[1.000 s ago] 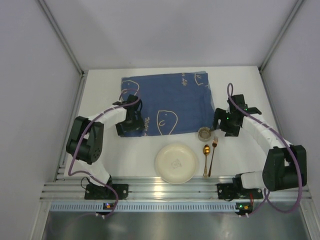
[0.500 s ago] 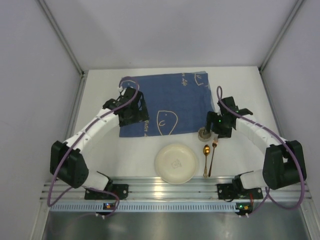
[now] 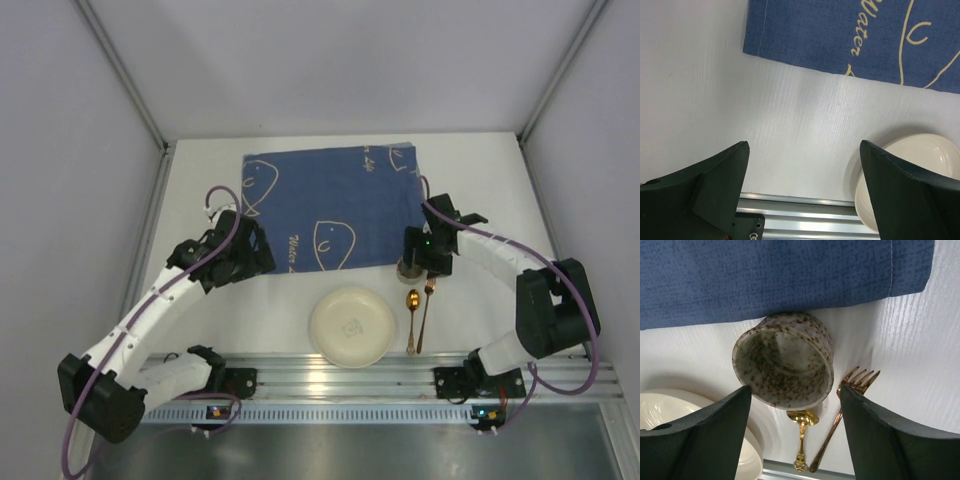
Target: Set the dinner table for one person
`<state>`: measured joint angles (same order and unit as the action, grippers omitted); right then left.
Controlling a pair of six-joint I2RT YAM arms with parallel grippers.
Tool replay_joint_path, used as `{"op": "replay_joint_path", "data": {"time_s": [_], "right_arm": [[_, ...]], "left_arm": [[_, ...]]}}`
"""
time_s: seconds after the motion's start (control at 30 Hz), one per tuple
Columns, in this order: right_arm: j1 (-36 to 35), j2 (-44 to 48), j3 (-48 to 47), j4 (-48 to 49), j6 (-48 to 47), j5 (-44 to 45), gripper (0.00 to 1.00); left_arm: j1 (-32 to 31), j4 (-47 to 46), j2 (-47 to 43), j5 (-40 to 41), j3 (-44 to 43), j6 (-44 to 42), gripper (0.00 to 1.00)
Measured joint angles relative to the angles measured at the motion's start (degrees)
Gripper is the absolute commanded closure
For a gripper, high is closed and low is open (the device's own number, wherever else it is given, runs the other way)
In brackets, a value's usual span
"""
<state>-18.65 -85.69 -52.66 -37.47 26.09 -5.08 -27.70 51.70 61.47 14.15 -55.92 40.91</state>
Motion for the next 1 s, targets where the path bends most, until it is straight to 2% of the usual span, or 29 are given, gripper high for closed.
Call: {"op": "replay_joint_path", "data": {"time_s": [0.33, 0.47, 0.57, 0.6, 0.7, 0.83, 1.0], "right_arm": [[-0.26, -1.44, 0.0, 1.53, 0.98, 1.99, 0.44], [-0.26, -3.3, 0.0, 1.75, 0.98, 3.28, 0.55], [-0.31, -4.0, 0.0, 1.92, 0.81, 4.66, 0.75], [-0.31, -4.15, 0.0, 1.92, 0.85, 5.09, 0.87], [-0.33, -4.66, -0.44, 1.66, 0.46, 5.55, 1.0], [-0.35, -4.79, -3.78, -0.92, -0.15, 6.21, 1.0], [-0.35, -4.5, -15.13, -5.46, -0.9, 7.54, 1.0]], "left_arm": [[0.0, 0.7, -3.34, -0.68, 4.11, 0.96, 0.04], [0.0, 0.68, -3.21, -0.83, 4.11, 0.92, 0.04], [0.0, 0.66, -3.02, -0.83, 4.11, 0.92, 0.04], [0.0, 0.66, -3.02, -0.83, 4.11, 0.92, 0.04], [0.0, 0.61, -2.82, -0.87, 4.11, 0.9, 0.04], [0.0, 0.57, -2.51, -1.07, 4.11, 0.87, 0.04], [0.0, 0.28, -1.97, -1.2, 4.11, 0.66, 0.04]]}}
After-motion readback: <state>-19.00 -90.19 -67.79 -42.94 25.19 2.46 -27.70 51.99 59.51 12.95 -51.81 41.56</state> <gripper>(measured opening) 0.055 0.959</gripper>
